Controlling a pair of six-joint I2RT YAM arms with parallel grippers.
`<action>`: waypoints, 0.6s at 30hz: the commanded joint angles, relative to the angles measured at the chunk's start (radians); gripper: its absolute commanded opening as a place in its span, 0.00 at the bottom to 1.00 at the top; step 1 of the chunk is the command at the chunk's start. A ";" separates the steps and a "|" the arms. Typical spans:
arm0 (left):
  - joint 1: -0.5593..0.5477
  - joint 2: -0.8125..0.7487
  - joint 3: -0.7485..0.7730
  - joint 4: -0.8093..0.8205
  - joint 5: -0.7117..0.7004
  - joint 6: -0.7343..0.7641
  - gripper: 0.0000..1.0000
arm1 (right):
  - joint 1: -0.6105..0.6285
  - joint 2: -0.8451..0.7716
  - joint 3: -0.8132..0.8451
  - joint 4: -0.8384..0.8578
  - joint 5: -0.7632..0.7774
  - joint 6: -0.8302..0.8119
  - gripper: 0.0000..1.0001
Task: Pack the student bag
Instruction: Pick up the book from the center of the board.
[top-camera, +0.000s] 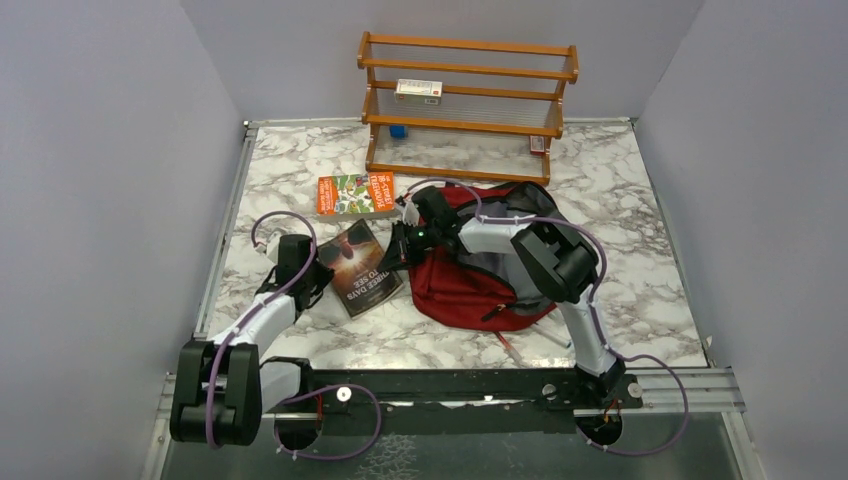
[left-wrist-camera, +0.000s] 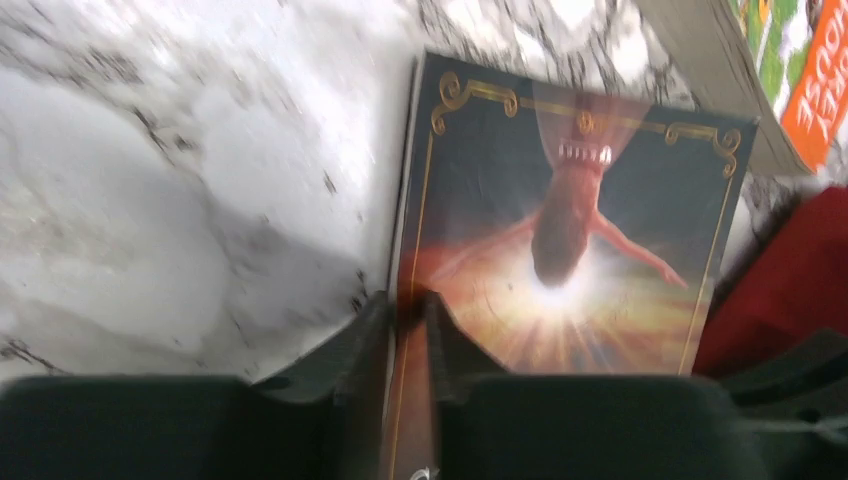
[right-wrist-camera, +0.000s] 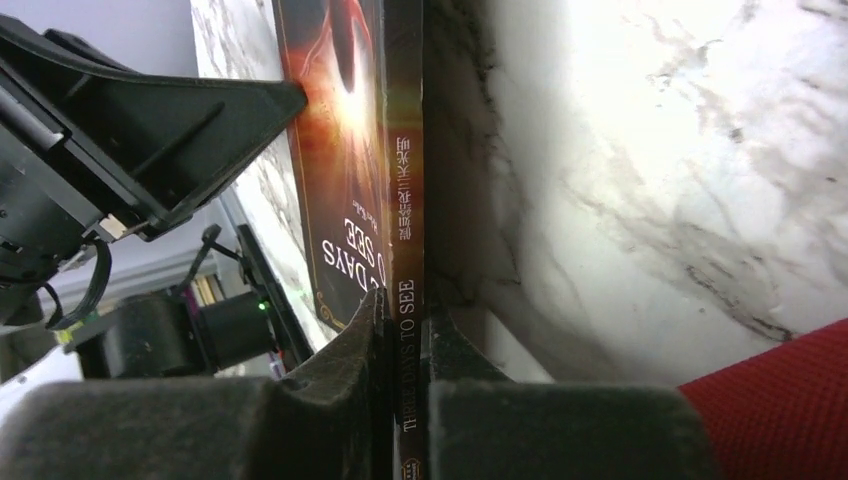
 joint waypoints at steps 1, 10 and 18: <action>-0.017 -0.073 0.010 -0.211 0.140 0.071 0.34 | 0.020 -0.130 -0.009 0.010 0.062 -0.090 0.00; -0.017 -0.292 0.342 -0.349 0.032 0.317 0.81 | 0.010 -0.437 -0.025 -0.152 0.308 -0.262 0.00; -0.017 -0.256 0.554 -0.162 0.476 0.672 0.90 | -0.050 -0.730 -0.072 -0.408 0.381 -0.507 0.00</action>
